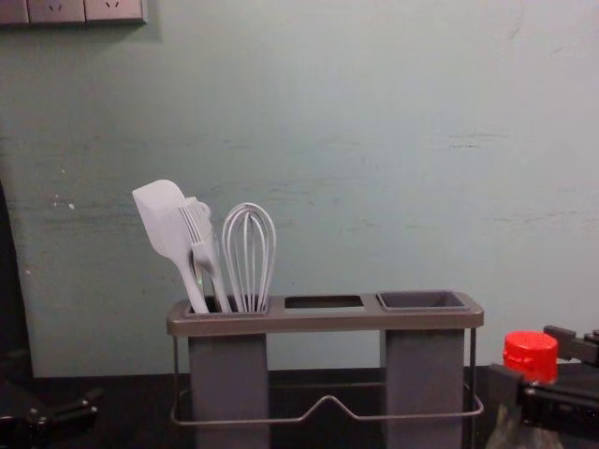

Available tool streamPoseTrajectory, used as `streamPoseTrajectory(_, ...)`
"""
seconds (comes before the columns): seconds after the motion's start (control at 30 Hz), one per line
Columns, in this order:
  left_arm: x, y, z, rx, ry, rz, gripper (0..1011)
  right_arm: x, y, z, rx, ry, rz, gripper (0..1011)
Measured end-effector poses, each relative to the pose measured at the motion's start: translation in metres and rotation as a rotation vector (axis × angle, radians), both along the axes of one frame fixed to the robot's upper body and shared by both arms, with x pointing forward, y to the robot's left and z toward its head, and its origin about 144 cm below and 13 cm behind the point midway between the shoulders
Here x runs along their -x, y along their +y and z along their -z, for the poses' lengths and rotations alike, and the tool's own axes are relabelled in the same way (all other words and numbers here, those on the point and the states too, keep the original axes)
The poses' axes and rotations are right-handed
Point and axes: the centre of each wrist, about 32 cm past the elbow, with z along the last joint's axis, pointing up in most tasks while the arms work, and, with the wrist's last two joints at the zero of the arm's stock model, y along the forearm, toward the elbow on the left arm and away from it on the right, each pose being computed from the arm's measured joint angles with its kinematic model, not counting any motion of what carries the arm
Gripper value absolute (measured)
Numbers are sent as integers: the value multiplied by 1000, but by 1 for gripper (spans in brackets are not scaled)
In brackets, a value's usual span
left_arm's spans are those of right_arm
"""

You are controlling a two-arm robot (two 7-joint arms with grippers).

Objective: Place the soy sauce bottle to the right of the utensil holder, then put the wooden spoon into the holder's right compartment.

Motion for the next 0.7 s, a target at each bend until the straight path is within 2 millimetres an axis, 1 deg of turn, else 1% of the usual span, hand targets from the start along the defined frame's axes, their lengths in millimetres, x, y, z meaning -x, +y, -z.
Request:
streamPoseTrajectory(0.2,0,0,0,0,0,0,1005,-1,3,-1,1,8,-1,911)
streamPoseTrajectory(0.23,0,0,0,0,0,0,1005,-1,3,-1,2,13,1,864)
streamPoseTrajectory(0.3,0,0,0,0,0,0,1005,-1,4,-1,0,17,2,837)
streamPoseTrajectory(0.33,0,0,0,0,0,0,1005,-1,4,-1,1,19,3,792)
streamPoseTrajectory(0.43,0,0,0,0,0,0,1005,0,5,-2,3,20,2,707)
streamPoseTrajectory(0.47,0,0,0,0,0,0,1005,0,5,-2,3,20,1,663)
streamPoseTrajectory(0.53,0,0,0,0,0,0,1005,0,5,-2,4,19,-2,624)
streamPoseTrajectory(0.57,0,0,0,0,0,0,1005,0,5,-2,5,18,-3,565)
streamPoseTrajectory(0.67,0,0,0,0,0,0,1005,0,5,-2,5,16,-5,507)
streamPoseTrajectory(0.7,0,0,0,0,0,0,1005,0,5,-2,5,15,-5,436)
